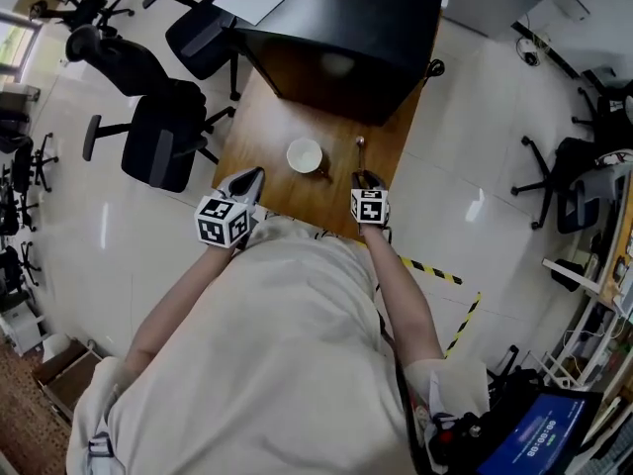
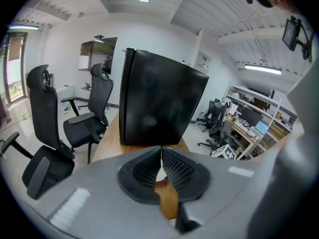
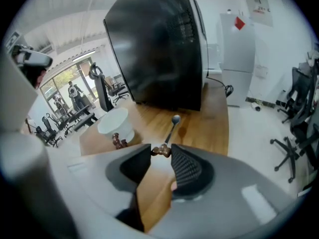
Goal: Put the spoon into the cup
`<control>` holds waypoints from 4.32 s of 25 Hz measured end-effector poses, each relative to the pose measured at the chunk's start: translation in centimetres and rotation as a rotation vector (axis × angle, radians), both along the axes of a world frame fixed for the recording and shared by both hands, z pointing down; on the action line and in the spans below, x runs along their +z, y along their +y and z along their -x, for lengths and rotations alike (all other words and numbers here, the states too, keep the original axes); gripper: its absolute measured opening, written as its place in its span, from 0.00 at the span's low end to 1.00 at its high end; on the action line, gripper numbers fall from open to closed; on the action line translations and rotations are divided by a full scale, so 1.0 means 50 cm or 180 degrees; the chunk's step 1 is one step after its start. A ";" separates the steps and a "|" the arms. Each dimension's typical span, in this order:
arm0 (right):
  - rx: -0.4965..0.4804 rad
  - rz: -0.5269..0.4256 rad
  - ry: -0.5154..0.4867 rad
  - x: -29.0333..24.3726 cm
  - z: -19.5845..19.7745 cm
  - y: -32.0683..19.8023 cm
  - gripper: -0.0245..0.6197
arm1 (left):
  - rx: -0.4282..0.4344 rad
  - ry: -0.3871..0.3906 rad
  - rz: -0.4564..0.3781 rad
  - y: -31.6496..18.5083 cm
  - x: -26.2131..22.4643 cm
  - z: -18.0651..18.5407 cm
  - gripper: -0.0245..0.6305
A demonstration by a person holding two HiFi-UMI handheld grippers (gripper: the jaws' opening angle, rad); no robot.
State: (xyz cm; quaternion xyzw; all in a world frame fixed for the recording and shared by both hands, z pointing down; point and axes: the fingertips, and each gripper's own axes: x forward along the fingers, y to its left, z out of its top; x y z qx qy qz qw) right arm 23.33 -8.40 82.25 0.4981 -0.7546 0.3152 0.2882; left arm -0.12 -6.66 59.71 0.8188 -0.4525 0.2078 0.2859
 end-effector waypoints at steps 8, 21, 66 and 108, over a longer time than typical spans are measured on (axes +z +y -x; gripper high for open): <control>0.0261 -0.0277 -0.0163 -0.150 0.024 0.023 0.23 | 0.0355 0.0198 -0.0036 -0.078 -0.007 0.012 0.04; -0.0304 -0.0235 -0.0017 -0.207 0.190 0.038 0.23 | 0.0548 0.0427 0.0062 -0.098 0.026 0.060 0.04; -0.0652 0.0614 0.0262 -0.047 0.297 0.030 0.23 | 0.0216 0.0491 -0.0006 -0.055 0.035 0.215 0.04; 0.0350 -0.0895 -0.1312 -0.424 0.496 -0.004 0.27 | 0.0832 0.0665 0.0086 -0.076 0.087 0.373 0.04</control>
